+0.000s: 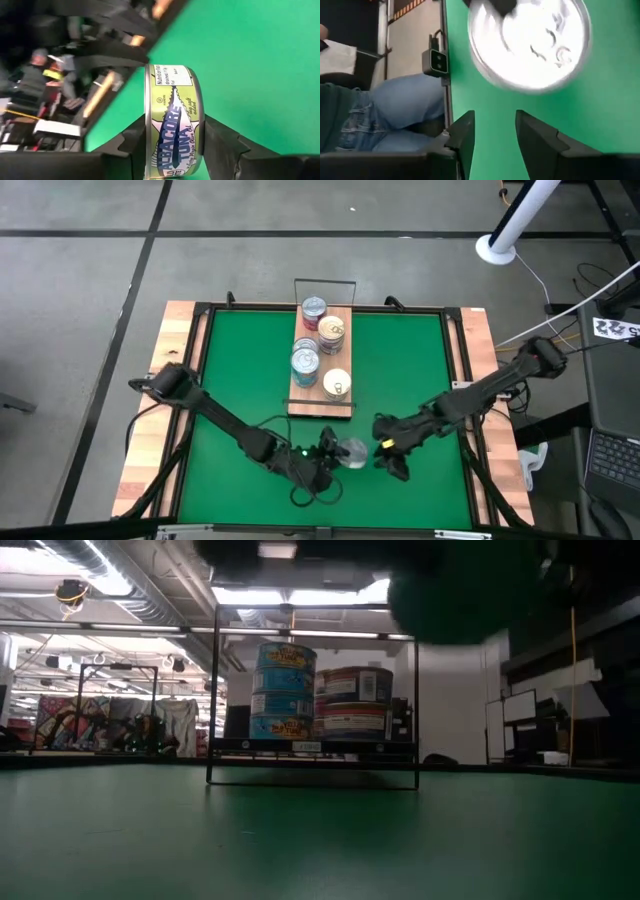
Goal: Stack canned seafood by type on shelf
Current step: Stack the green tuna can on top of the green tuna can on the shelf
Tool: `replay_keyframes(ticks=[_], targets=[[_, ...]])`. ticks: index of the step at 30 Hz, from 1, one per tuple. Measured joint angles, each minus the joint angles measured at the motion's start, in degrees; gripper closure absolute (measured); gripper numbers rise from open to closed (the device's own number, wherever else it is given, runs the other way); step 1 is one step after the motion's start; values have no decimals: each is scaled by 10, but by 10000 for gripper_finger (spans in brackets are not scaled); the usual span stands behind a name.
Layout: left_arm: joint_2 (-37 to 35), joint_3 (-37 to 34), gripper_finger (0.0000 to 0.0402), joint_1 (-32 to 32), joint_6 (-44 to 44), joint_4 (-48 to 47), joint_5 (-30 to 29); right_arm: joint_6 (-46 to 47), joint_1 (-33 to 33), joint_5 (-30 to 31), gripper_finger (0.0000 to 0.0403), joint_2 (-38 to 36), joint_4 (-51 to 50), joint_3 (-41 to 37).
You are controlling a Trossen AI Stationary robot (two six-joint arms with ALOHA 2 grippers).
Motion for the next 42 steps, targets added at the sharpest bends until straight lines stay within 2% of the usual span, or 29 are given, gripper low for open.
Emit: replay_keyframes(ticks=[5,9,13,16,22,29,31,35,40,42], targets=[[-89,0,253,-5,11,-18,-41,-33,0,86,260,-84,-70,0],[-170,0,256,-11,48,-57,-106,-41,-1,158,260,-140,-130,0],[-259,0,251,-8,52,-143,-202,-41,-1,213,260,-174,-175,0],[-322,0,251,3,13,-233,-251,-53,-1,234,260,-188,-205,0],[-419,-3,255,67,-105,-438,-255,-86,-7,275,260,-206,-237,0],[-447,-9,254,186,-215,-665,-201,-100,-64,279,260,-219,-241,0],[-448,-34,256,223,-214,-670,-184,-114,-87,277,260,-220,-240,0],[-456,-123,255,295,-133,-604,-151,-129,-137,270,260,-220,-239,0],[-458,-218,253,368,13,-431,-129,-134,-192,225,260,-220,-240,0],[-458,-243,253,397,60,-355,-90,-144,-209,212,260,-220,-240,0]])
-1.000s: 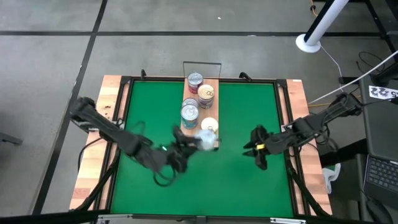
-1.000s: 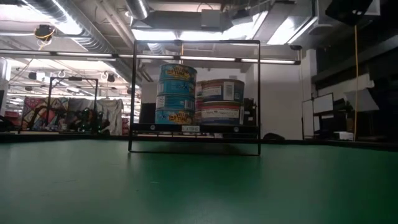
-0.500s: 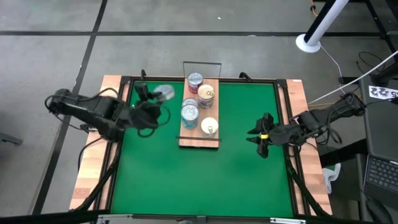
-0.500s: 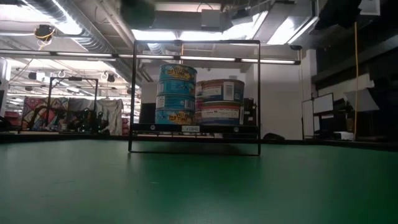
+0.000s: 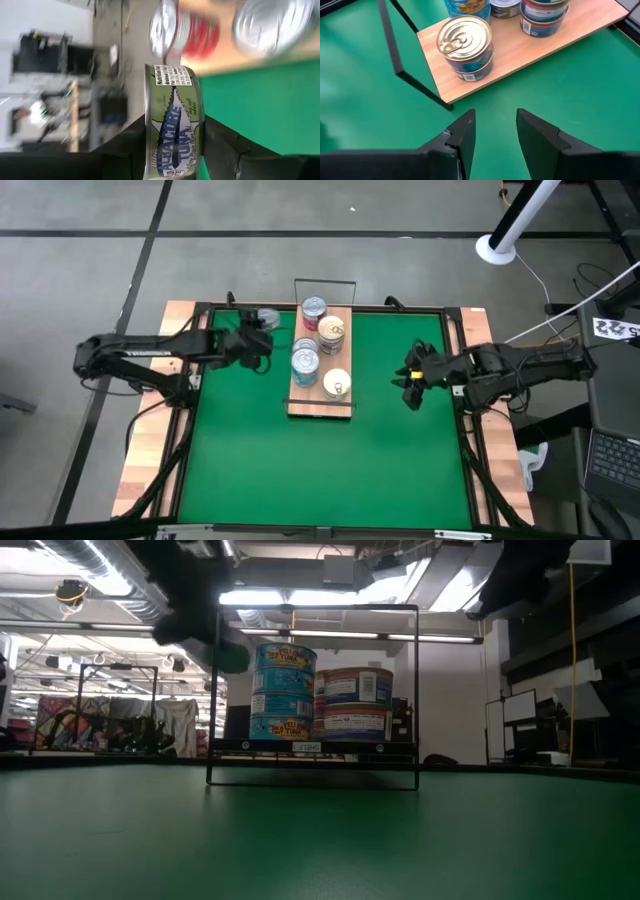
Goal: Stack canned seafood by type on shelf
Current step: Stack the green tuna can on top of the green tuna can on the shelf
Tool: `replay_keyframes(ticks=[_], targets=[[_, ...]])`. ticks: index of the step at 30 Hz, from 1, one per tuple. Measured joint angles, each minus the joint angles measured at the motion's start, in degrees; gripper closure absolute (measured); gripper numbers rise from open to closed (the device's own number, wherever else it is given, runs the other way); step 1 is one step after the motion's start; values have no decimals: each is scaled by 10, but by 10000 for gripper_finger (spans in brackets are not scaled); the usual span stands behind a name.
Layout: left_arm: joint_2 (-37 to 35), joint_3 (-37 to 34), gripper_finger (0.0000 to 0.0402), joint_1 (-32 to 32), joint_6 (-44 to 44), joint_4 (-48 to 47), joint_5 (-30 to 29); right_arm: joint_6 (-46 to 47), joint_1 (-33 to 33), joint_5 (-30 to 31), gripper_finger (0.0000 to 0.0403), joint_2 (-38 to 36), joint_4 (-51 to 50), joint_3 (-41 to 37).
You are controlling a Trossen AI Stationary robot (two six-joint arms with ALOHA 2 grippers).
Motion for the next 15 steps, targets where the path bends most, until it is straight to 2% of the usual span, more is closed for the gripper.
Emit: replay_keyframes(ticks=[2,5,12,15], targets=[[0,-19,252,29,28,77,76,-3,-15,-5,260,0,0,0],[0,-32,252,71,52,135,163,-4,-32,-5,260,0,0,0],[0,-74,252,159,66,217,331,-6,-43,-15,260,0,-1,0],[0,-102,252,175,73,272,365,-12,-43,-15,260,0,-1,0]])
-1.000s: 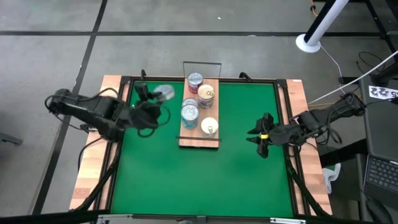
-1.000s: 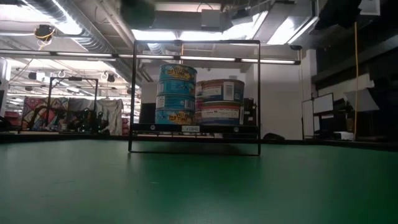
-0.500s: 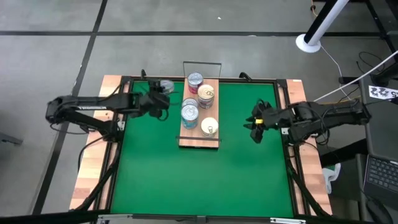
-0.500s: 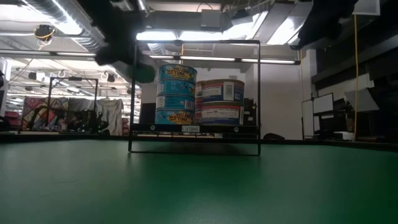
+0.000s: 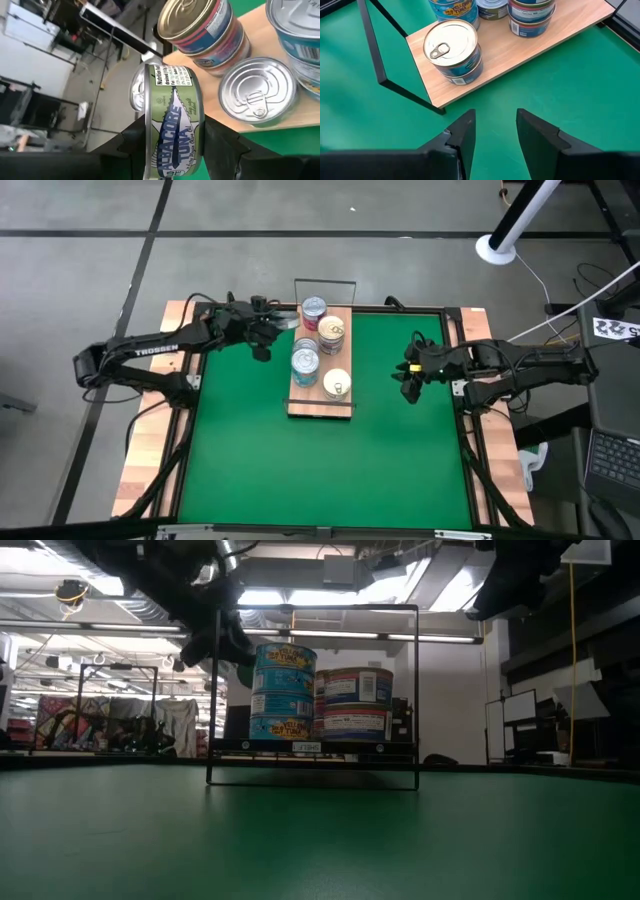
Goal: Stack canned seafood by type on shelf
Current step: Stack the green tuna can on top of the green tuna can on the shelf
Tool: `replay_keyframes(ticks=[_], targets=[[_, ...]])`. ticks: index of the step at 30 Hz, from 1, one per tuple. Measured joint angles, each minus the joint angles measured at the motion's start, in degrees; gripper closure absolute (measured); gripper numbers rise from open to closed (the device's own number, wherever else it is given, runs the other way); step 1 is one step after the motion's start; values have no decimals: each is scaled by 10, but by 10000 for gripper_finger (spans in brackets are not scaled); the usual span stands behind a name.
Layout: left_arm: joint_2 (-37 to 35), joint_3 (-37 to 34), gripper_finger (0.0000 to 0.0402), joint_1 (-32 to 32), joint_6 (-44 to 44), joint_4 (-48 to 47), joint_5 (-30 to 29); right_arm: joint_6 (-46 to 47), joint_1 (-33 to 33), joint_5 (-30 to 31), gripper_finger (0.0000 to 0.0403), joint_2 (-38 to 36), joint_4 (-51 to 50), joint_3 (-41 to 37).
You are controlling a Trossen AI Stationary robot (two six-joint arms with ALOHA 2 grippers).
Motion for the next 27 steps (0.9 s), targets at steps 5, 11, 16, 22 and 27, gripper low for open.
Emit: replay_keyframes(ticks=[5,11,16,22,27], targets=[[0,-37,252,4,10,61,36,-1,0,0,260,0,0,0],[0,-89,251,4,7,154,69,-3,0,0,260,0,1,0],[9,-114,251,4,0,202,95,-3,0,0,260,0,1,0],[45,-126,251,1,9,241,96,-3,0,0,260,0,2,0],[76,-126,251,-13,16,284,97,-3,0,1,260,0,2,0]])
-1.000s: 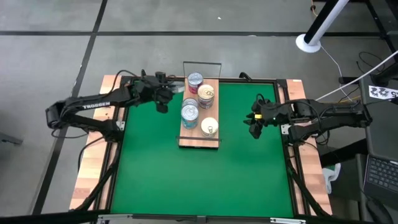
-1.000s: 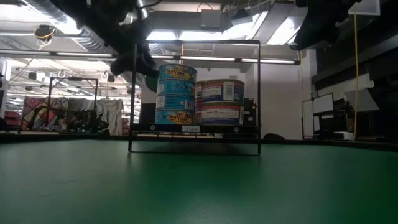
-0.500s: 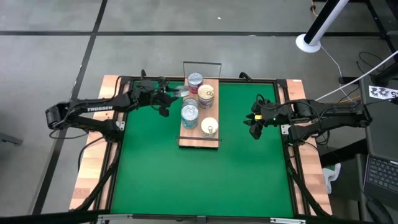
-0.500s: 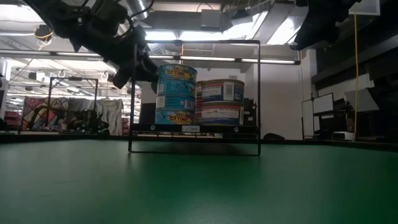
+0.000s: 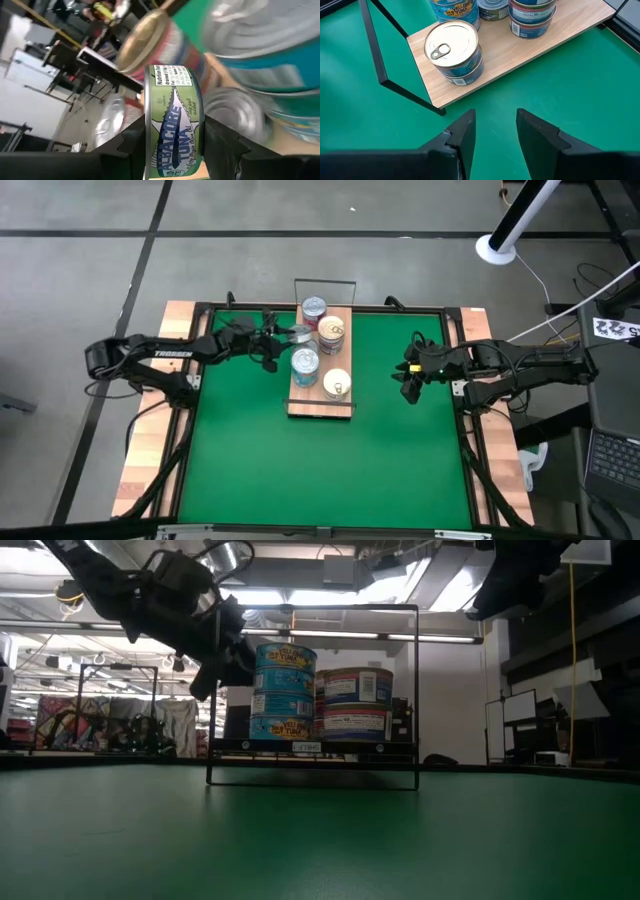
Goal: Stack canned seafood by type on shelf
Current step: Stack the green tuna can on top of the green tuna can on the shelf
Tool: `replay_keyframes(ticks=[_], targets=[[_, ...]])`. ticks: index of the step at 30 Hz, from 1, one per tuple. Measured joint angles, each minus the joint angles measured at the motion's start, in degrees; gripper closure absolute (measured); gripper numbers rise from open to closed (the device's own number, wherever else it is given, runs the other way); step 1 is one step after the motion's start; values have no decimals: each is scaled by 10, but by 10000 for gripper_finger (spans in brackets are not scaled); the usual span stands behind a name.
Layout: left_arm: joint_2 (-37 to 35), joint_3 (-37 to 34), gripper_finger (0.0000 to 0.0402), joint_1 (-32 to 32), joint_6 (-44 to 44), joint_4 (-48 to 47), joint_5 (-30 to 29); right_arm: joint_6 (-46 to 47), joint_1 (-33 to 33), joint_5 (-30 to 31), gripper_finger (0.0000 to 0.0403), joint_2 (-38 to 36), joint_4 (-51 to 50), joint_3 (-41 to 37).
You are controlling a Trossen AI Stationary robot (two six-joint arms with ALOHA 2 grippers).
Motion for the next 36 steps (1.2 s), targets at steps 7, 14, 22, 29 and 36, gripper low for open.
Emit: replay_keyframes(ticks=[7,14,22,29,36], targets=[[38,0,251,-12,42,1,2,0,0,0,260,0,0,0],[64,0,251,-12,54,16,1,0,0,1,260,0,0,0],[71,2,251,-12,53,15,0,0,0,1,260,0,0,0],[72,1,226,-12,51,11,0,0,0,1,260,0,0,0],[72,0,187,-14,43,12,0,0,0,0,260,0,0,0]])
